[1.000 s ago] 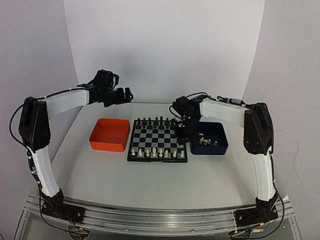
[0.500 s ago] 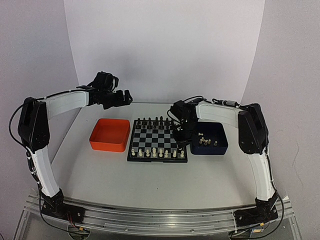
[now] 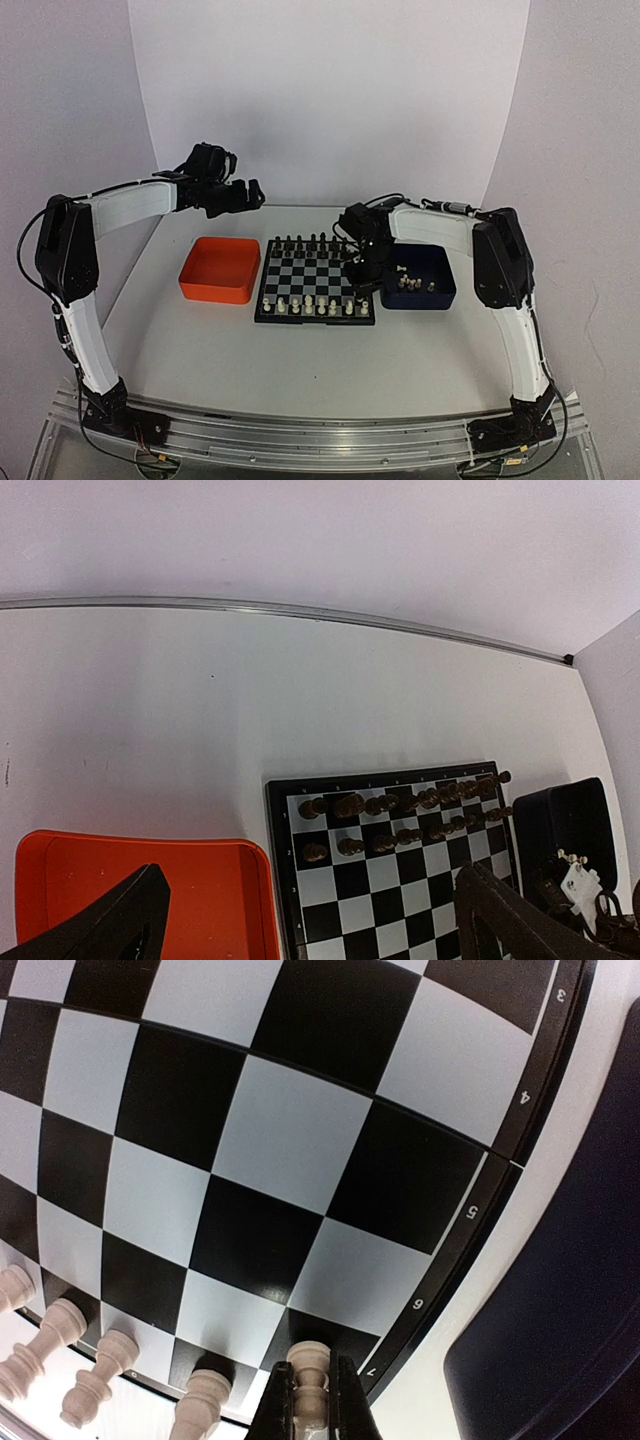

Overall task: Set up the chess pieces on the board
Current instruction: Place the chess piece on the chessboard.

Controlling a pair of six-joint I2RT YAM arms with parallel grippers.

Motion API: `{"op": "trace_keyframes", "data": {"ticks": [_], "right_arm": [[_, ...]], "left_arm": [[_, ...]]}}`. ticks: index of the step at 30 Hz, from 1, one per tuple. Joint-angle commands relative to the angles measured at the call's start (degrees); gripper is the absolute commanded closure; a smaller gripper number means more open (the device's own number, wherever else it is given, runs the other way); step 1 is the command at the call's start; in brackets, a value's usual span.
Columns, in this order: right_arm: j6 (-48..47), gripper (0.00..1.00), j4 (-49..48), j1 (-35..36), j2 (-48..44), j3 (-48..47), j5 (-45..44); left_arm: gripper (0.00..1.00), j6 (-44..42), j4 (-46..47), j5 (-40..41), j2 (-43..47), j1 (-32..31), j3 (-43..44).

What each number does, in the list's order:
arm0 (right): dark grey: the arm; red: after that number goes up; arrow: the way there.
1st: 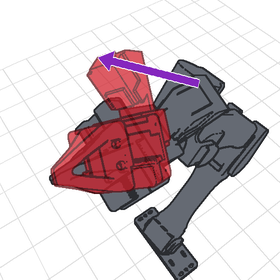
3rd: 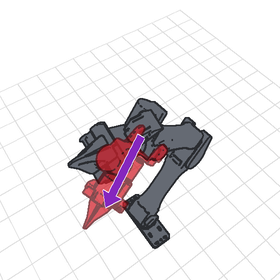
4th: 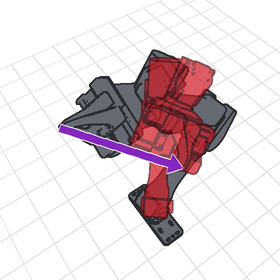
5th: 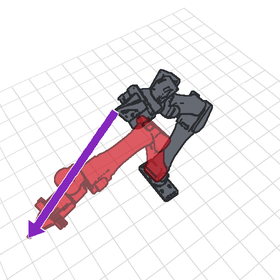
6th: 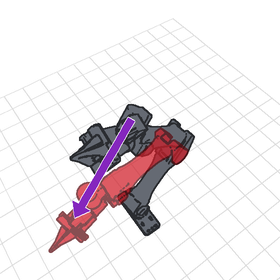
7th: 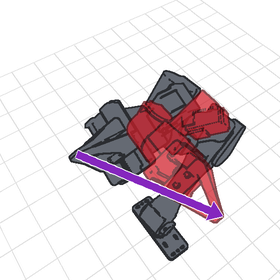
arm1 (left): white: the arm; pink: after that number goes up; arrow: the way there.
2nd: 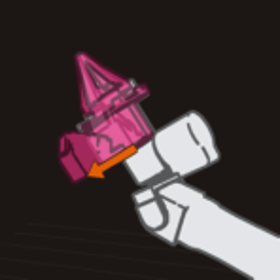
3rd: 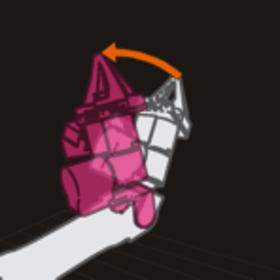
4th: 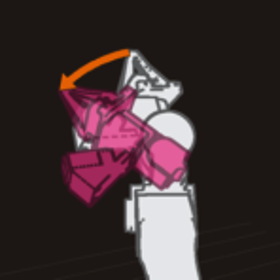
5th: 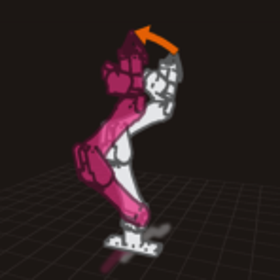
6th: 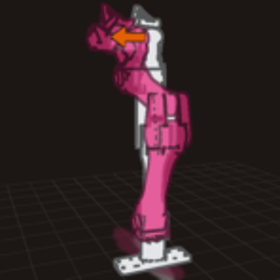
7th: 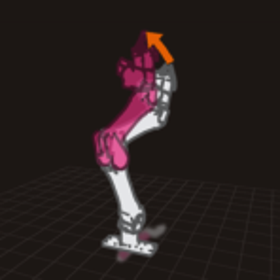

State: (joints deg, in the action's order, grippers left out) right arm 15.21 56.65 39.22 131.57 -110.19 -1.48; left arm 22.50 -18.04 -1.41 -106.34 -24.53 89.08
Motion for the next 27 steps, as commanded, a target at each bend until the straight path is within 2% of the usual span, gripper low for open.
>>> {"op": "trace_keyframes", "data": {"ticks": [1, 4, 6, 15, 27], "right_arm": [[-0.6, 0.97, 1.3, 0.4, 1.5, -2.1, -0.1], [-0.4, 0.95, 1.3, 0.4, 1.6, -2.1, -0.2], [-0.4, 0.90, 1.3, 0.3, 1.3, -2.1, -0.1], [-0.7, 0.78, 1.3, 0.3, -1.0, -2.9, 0.0], [-2.4, 0.50, 1.2, 0.4, -5.4, -10.3, -2.6]], "left_arm": [[0.00, 0.1, 1.6, 0.4, 3.2, 0.3, -0.3], [0.00, 0.1, 1.4, 0.4, 3.0, 0.3, 0.0], [0.00, 0.1, 1.3, 0.3, 3.1, 0.3, 0.0], [0.00, -0.2, 1.4, -0.1, 3.1, 0.3, 0.2], [0.00, -0.9, 3.6, -2.7, 3.4, 0.3, 0.8]]}}
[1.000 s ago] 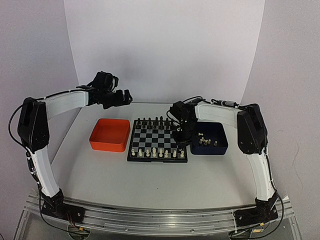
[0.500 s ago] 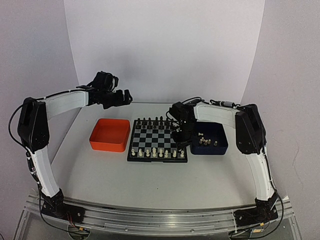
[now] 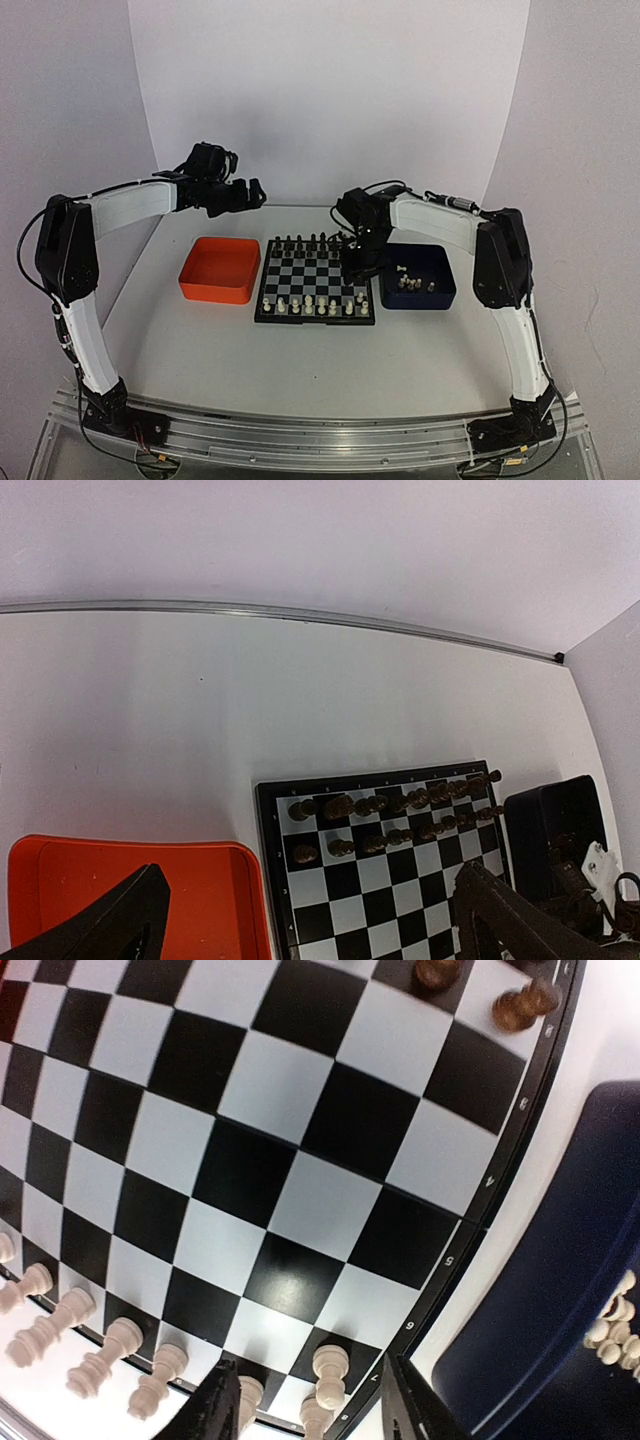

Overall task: Set up the chess pieces on the board
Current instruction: Place the chess piece on the chessboard, then pick up the chess piece from the storage box.

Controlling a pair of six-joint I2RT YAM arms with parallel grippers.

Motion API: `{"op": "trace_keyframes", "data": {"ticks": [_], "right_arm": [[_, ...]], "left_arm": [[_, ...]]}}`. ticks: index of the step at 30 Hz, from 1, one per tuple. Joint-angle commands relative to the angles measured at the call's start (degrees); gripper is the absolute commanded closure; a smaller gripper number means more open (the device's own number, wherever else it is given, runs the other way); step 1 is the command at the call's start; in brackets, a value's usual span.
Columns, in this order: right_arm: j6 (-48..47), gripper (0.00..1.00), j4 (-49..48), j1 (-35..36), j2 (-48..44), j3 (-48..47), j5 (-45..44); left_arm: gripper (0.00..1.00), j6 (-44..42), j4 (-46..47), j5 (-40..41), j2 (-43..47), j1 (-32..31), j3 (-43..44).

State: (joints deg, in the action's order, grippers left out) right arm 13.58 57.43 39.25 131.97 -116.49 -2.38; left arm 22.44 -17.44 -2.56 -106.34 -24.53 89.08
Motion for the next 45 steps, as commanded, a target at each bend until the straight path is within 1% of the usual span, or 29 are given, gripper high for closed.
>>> {"op": "trace_keyframes", "data": {"ticks": [1, 5, 8, 11, 13, 17, 20, 22, 23, 27, 29, 31, 32, 37, 42, 45], "right_arm": [[-1.1, 0.46, 0.3, 0.3, -6.9, -4.4, -2.1], [-3.6, 0.31, -0.3, -0.1, -11.6, -3.4, -7.1], [-4.5, 0.24, -0.7, -1.6, -14.7, -1.1, -11.0], [-3.9, 0.20, -0.8, -4.8, -17.6, 2.6, -13.1], [-2.0, 0.19, -0.8, -7.6, -19.1, 5.9, -11.8], [2.4, 0.17, -0.8, -14.8, -20.6, 12.5, -6.3], [2.5, 0.17, -0.7, -17.3, -19.6, 15.1, -5.6], [2.6, 0.19, -0.7, -18.5, -18.5, 15.9, -5.2], [2.8, 0.21, -0.7, -19.2, -17.7, 16.0, -4.6], [2.9, 0.37, -0.7, -22.0, -14.1, 15.6, 0.4], [1.1, 0.43, -0.6, -23.0, -12.4, 15.2, 4.6], [-0.6, 0.50, -0.4, -23.5, -10.7, 14.3, 6.7], [-1.3, 0.51, -0.4, -23.7, -10.2, 14.0, 7.3], [-3.0, 0.53, 0.1, -24.2, -7.3, 12.2, 7.5], [-3.4, 0.57, 0.3, -24.6, -5.6, 11.3, 8.4], [-3.9, 0.62, 0.4, -24.6, -4.6, 10.7, 8.8]], "left_arm": [[0.00, -0.9, 3.1, -1.6, 3.5, 0.3, 0.9], [0.00, -1.2, 3.9, -1.1, 4.1, 0.3, 1.0], [0.00, -1.3, 4.4, -0.9, 4.1, 0.3, 1.5], [0.00, -1.5, 4.6, -0.6, 3.6, 0.2, 2.3], [0.00, -1.6, 4.6, -0.2, 3.1, 0.3, 3.0], [0.00, -1.6, 4.7, 0.0, 1.9, 0.3, 4.4], [0.00, -1.8, 4.4, 0.4, 0.6, 0.3, 6.0], [0.00, -2.0, 4.1, 0.9, -0.2, 0.3, 7.2], [0.00, -2.0, 4.0, 1.0, -0.6, 0.3, 7.8], [0.00, -1.9, 3.0, 1.7, -2.2, 0.5, 9.9], [0.00, -1.7, 2.1, 2.0, -3.0, 0.6, 11.0], [0.00, -1.4, 1.5, 2.2, -3.6, 0.8, 11.5], [0.00, -1.2, 1.3, 3.6, -3.7, 0.7, 11.7], [0.00, -0.6, 0.1, 4.0, -4.9, 0.9, 13.2], [0.00, -0.1, -0.9, 3.8, -6.1, 0.9, 14.7], [0.00, 0.1, -1.5, 3.6, -6.8, 0.9, 15.5]]}}
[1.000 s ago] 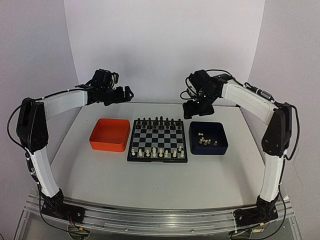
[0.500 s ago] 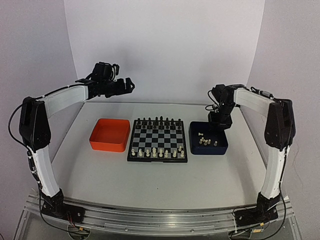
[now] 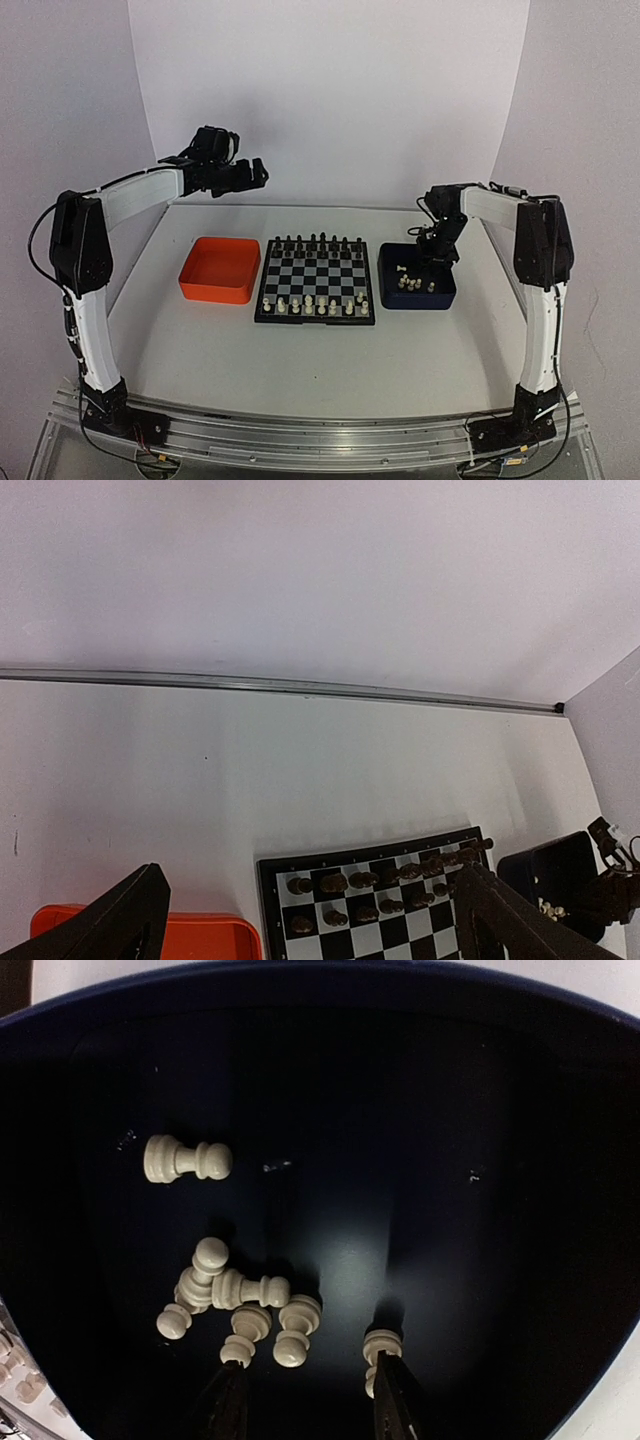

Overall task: Set up the chess pieces on the board
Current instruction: Pick up the chess piece from the storage box.

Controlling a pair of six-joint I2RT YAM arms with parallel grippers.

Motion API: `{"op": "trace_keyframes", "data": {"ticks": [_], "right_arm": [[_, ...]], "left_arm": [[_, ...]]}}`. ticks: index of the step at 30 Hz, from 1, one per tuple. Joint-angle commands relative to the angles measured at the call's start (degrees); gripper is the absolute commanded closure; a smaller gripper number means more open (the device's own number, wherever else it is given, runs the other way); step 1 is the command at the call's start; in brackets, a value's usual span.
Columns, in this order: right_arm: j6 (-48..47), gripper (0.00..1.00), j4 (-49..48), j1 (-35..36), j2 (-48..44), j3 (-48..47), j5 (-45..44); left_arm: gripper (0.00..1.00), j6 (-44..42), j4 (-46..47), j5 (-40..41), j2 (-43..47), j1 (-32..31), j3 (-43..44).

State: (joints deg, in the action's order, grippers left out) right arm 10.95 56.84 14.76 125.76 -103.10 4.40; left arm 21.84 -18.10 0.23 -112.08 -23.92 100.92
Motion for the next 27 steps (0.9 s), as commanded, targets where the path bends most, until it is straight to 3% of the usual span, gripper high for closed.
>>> {"op": "trace_keyframes", "data": {"ticks": [1, 15, 27], "right_arm": [[-1.4, 0.64, 1.1, -0.1, 1.8, -2.8, 2.1], [-1.6, 0.77, 2.0, -0.1, 3.3, -2.9, 2.9], [-1.1, 0.81, 2.4, -0.1, 4.1, -2.8, 3.3]], "left_arm": [[0.00, 0.8, -0.9, 0.7, -1.2, 0.3, 3.8], [0.00, 1.1, -1.1, 0.5, -0.9, 0.3, 3.2], [0.00, 0.7, -1.0, 0.0, -1.4, 0.3, 3.2]]}}
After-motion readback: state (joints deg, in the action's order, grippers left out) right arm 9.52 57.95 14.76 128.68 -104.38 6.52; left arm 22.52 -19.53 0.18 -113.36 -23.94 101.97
